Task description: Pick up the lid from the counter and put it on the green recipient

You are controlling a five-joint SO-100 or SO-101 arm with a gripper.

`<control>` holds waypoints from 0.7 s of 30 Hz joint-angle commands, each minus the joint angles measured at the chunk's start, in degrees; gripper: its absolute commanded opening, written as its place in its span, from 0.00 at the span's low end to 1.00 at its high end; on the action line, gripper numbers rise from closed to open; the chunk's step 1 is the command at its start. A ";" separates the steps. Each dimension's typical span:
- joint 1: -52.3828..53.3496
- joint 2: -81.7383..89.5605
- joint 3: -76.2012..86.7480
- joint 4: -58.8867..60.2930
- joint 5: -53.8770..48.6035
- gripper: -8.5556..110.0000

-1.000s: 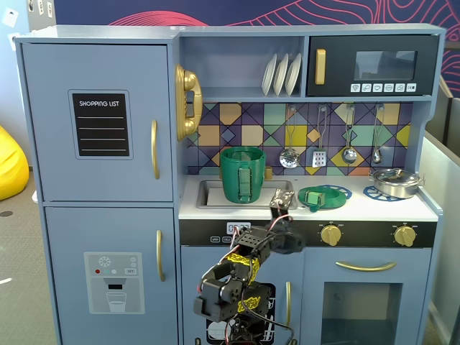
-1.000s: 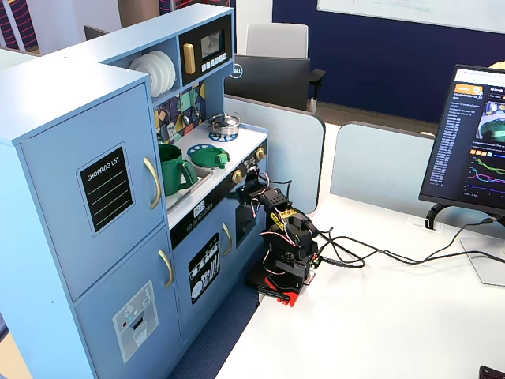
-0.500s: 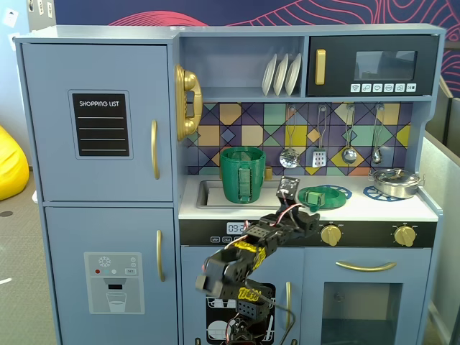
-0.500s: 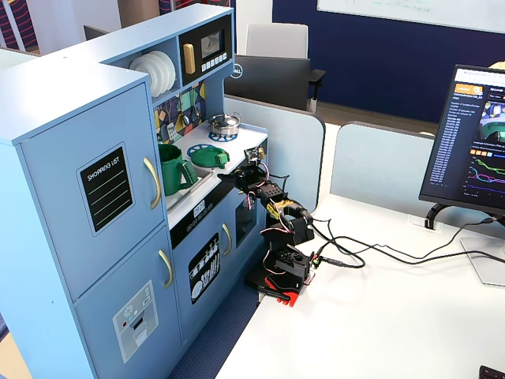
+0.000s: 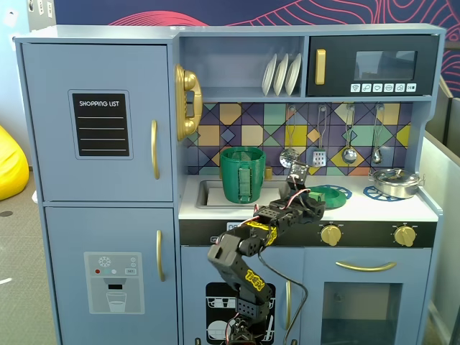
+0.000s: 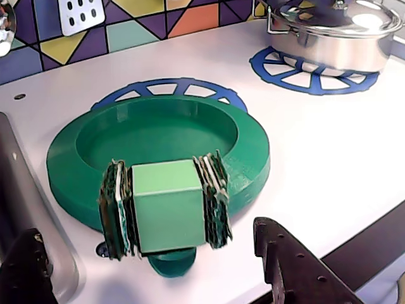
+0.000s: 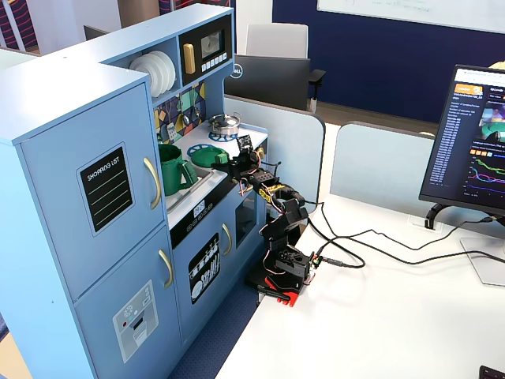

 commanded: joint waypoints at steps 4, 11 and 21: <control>-0.88 -4.31 -8.09 -2.72 0.97 0.37; -1.41 -11.51 -15.38 -3.08 0.35 0.33; -4.13 -10.37 -18.11 -2.11 -1.41 0.07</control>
